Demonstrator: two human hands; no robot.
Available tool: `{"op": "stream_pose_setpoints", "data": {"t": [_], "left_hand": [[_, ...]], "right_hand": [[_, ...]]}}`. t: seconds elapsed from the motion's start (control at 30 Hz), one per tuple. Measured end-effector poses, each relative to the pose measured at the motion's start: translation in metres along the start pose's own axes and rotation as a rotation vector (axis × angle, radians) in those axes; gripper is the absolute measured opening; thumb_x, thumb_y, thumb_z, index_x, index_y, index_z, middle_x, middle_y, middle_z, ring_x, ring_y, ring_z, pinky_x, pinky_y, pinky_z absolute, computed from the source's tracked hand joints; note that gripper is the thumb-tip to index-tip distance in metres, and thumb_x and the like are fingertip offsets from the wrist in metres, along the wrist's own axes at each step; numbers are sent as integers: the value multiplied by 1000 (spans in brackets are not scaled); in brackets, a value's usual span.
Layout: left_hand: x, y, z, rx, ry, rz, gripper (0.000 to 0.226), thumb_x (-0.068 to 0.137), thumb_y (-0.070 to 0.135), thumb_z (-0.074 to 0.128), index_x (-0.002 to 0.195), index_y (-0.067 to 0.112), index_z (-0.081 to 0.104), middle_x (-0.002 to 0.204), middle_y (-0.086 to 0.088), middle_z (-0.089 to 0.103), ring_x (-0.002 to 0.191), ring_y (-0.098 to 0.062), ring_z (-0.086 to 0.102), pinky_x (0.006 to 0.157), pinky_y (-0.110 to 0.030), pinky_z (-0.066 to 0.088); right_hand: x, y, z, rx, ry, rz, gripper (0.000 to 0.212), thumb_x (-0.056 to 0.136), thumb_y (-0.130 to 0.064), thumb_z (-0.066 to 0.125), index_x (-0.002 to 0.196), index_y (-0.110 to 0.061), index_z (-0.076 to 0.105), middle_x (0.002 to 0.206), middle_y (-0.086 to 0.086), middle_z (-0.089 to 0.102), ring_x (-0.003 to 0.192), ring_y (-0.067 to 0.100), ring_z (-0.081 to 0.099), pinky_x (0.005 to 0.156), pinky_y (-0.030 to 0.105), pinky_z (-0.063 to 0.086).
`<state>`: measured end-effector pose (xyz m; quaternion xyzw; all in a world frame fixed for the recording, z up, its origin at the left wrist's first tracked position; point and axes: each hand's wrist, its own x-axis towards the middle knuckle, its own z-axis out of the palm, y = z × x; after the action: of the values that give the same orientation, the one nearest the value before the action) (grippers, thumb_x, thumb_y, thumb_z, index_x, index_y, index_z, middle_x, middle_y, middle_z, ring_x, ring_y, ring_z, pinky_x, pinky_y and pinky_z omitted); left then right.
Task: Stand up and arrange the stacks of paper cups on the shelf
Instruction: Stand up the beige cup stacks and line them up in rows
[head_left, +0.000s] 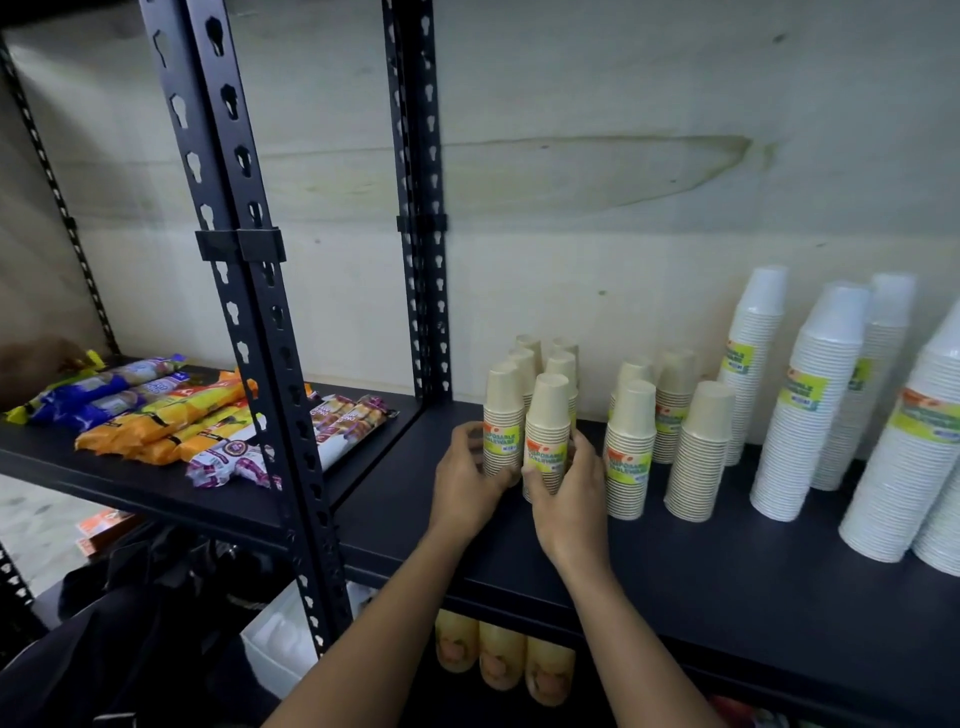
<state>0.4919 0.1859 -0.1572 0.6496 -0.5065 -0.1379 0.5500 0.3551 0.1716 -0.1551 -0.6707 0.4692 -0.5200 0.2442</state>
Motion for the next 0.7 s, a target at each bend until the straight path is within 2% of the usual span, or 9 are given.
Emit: {"op": "stream_pose_setpoints", "data": {"t": [0.1, 0.23, 0.37, 0.53, 0.7], "left_hand": [[1, -3, -1, -13, -33, 0, 66, 77, 23, 84, 133, 26, 49, 118, 13, 63, 104, 2, 61, 77, -9, 48], [6, -15, 2, -15, -36, -31, 55, 82, 16, 78, 131, 24, 55, 119, 11, 65, 103, 4, 61, 77, -9, 48], [10, -18, 4, -13, -53, -26, 52, 80, 19, 80, 128, 23, 59, 118, 9, 65, 103, -1, 63, 89, -24, 55], [11, -20, 5, 8, -58, -1, 52, 82, 18, 79, 130, 23, 61, 117, 12, 65, 101, 5, 62, 82, -11, 47], [13, -22, 5, 11, -52, 15, 53, 83, 16, 79, 133, 23, 62, 117, 12, 66, 102, 3, 63, 92, -24, 54]], "right_hand": [[1, 8, -1, -65, -39, 21, 73, 85, -19, 78, 146, -9, 39, 141, 9, 47, 129, 22, 48, 103, 27, 39], [4, 10, 2, -103, -9, 68, 58, 90, -14, 72, 140, -9, 42, 135, 8, 53, 123, 24, 54, 94, 27, 41], [6, 9, 6, -138, 10, 74, 57, 90, -14, 72, 138, -9, 43, 135, 8, 52, 124, 24, 53, 96, 29, 43], [9, 8, 9, -191, 17, 80, 57, 88, -17, 74, 136, -10, 43, 133, 8, 52, 123, 25, 52, 99, 34, 45], [12, 10, 12, -183, 29, 90, 59, 88, -18, 75, 137, -12, 42, 133, 7, 52, 123, 24, 52, 99, 34, 45]]}}
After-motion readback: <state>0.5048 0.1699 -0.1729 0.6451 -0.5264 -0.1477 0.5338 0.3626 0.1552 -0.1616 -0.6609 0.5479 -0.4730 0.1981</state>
